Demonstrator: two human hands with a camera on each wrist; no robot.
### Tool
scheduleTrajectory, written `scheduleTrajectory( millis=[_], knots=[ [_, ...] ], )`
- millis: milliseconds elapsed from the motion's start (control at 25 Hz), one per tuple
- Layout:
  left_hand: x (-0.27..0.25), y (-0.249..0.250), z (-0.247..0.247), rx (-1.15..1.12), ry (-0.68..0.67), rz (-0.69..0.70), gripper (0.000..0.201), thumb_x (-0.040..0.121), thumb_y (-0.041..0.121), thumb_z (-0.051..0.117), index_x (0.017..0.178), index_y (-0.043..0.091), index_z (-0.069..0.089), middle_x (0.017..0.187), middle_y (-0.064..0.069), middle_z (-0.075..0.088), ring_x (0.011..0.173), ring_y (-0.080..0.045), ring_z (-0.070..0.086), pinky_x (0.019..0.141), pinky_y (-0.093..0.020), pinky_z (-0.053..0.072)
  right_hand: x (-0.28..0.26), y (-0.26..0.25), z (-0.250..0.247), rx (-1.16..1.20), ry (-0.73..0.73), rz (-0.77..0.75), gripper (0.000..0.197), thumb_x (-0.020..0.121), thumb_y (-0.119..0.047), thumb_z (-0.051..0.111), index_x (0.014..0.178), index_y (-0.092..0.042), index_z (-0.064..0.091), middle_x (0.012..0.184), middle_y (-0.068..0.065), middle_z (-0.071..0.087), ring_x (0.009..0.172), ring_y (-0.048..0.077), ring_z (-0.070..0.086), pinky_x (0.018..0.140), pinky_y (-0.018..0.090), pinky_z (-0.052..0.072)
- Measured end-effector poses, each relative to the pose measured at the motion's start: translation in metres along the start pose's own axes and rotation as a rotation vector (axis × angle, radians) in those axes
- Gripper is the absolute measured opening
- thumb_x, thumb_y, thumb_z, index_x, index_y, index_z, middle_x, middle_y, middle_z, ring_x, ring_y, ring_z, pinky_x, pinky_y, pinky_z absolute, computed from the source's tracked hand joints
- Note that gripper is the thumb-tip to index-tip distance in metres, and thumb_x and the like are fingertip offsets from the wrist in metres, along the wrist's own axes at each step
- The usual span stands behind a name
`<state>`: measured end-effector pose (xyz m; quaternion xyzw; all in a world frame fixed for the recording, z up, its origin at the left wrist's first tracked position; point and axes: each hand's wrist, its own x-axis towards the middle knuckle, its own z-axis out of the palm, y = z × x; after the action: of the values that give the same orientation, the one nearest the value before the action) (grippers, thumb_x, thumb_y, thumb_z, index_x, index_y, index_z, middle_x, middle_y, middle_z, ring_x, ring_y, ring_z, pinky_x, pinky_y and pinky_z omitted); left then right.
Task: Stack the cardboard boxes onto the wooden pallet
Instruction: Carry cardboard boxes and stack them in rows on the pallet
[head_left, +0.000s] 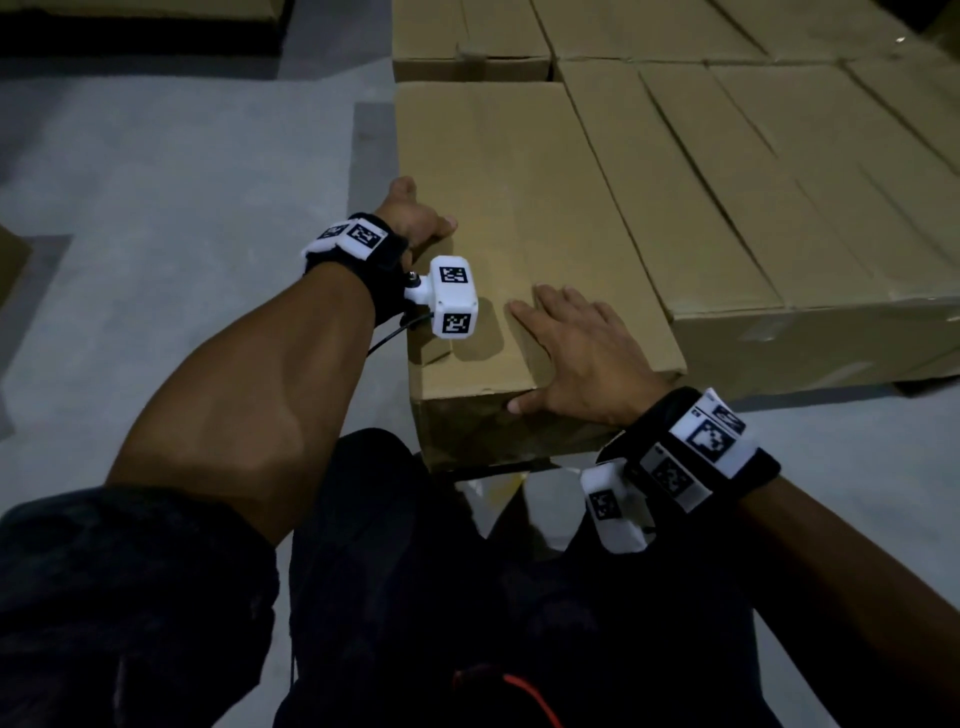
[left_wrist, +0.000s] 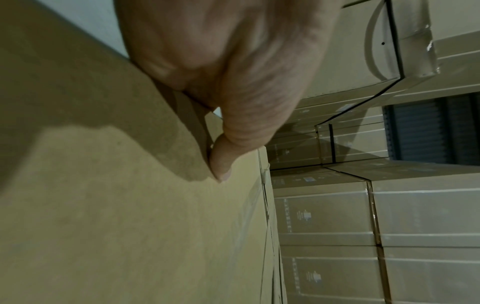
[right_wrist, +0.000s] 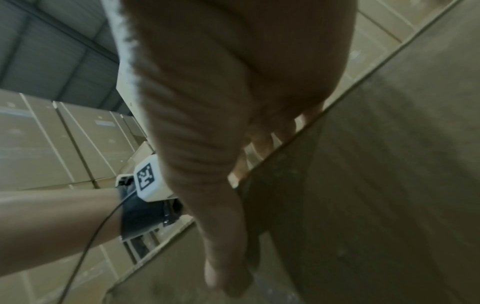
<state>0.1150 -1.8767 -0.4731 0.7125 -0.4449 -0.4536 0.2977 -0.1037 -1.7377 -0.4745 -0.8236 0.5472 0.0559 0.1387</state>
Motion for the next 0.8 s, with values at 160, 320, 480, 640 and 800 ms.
scheduleTrajectory(
  millis=[160, 320, 480, 640, 800],
  knots=[
    [0.000, -0.002, 0.000, 0.004, 0.011, -0.030, 0.100, 0.088, 0.026, 0.074, 0.158, 0.018, 0.002, 0.161, -0.010, 0.023, 0.140, -0.036, 0.034, 0.108, -0.052, 0.041, 0.006, 0.003, 0.004, -0.003, 0.058, 0.012, 0.108, 0.075, -0.069, 0.070, 0.158, -0.032, 0.012, 0.167, 0.001, 0.006, 0.153, 0.026, 0.004, 0.123, 0.049, 0.006],
    [-0.001, -0.004, 0.002, 0.028, -0.018, -0.010, 0.103, 0.087, 0.026, 0.076, 0.158, 0.016, 0.002, 0.162, -0.009, 0.021, 0.144, -0.032, 0.028, 0.114, -0.049, 0.035, 0.013, 0.006, 0.008, -0.047, 0.101, 0.003, 0.103, 0.078, -0.071, 0.065, 0.157, -0.031, 0.013, 0.167, 0.002, 0.009, 0.153, 0.028, 0.006, 0.123, 0.050, 0.007],
    [-0.001, -0.003, 0.006, 0.084, -0.022, 0.027, 0.102, 0.089, 0.025, 0.074, 0.159, 0.015, 0.001, 0.164, -0.009, 0.014, 0.148, -0.030, 0.021, 0.118, -0.043, 0.027, 0.022, 0.009, 0.006, -0.051, 0.129, -0.001, 0.102, 0.078, -0.071, 0.066, 0.157, -0.031, 0.015, 0.167, 0.003, 0.011, 0.153, 0.028, 0.008, 0.123, 0.050, 0.009],
    [-0.003, 0.002, 0.004, 0.107, -0.041, 0.038, 0.101, 0.087, 0.025, 0.076, 0.159, 0.014, 0.004, 0.164, -0.009, 0.016, 0.148, -0.031, 0.022, 0.118, -0.043, 0.027, 0.031, 0.012, 0.003, -0.039, 0.146, -0.002, 0.102, 0.077, -0.071, 0.066, 0.157, -0.031, 0.017, 0.166, 0.002, 0.014, 0.153, 0.027, 0.010, 0.123, 0.049, 0.011],
    [-0.005, 0.002, 0.006, 0.076, -0.034, 0.052, 0.100, 0.088, 0.021, 0.075, 0.159, 0.013, 0.004, 0.164, -0.009, 0.015, 0.148, -0.029, 0.021, 0.119, -0.040, 0.025, 0.034, 0.015, 0.003, -0.043, 0.152, -0.012, 0.103, 0.076, -0.073, 0.065, 0.157, -0.030, 0.017, 0.166, 0.002, 0.015, 0.152, 0.026, 0.012, 0.123, 0.047, 0.012]
  ],
)
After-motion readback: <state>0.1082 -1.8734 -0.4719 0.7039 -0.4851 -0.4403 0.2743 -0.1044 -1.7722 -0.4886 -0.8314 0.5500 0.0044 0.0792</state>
